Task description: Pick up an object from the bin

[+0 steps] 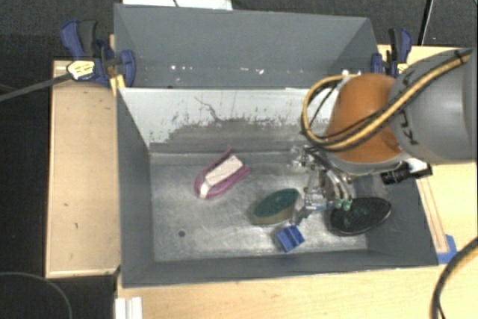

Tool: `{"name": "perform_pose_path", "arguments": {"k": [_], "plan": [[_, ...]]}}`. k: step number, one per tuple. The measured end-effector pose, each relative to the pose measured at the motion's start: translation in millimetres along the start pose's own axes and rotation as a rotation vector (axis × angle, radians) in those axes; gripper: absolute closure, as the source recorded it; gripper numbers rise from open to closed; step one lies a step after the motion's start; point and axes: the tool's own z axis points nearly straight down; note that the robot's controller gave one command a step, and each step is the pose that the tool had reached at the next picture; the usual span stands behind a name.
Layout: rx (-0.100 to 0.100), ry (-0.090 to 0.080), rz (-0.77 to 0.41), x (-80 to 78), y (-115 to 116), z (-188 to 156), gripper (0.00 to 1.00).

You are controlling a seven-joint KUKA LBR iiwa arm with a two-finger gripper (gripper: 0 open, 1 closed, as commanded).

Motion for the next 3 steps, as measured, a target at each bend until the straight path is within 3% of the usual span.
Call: {"name": "perform_pose_path", "arguments": {"k": [1, 3], "plan": [[0.0, 0.008, -0.003, 2.6, 1, 4, 1.0], [-0.001, 0.0, -0.026, 1.7, 5, -186, 1.0]]}}
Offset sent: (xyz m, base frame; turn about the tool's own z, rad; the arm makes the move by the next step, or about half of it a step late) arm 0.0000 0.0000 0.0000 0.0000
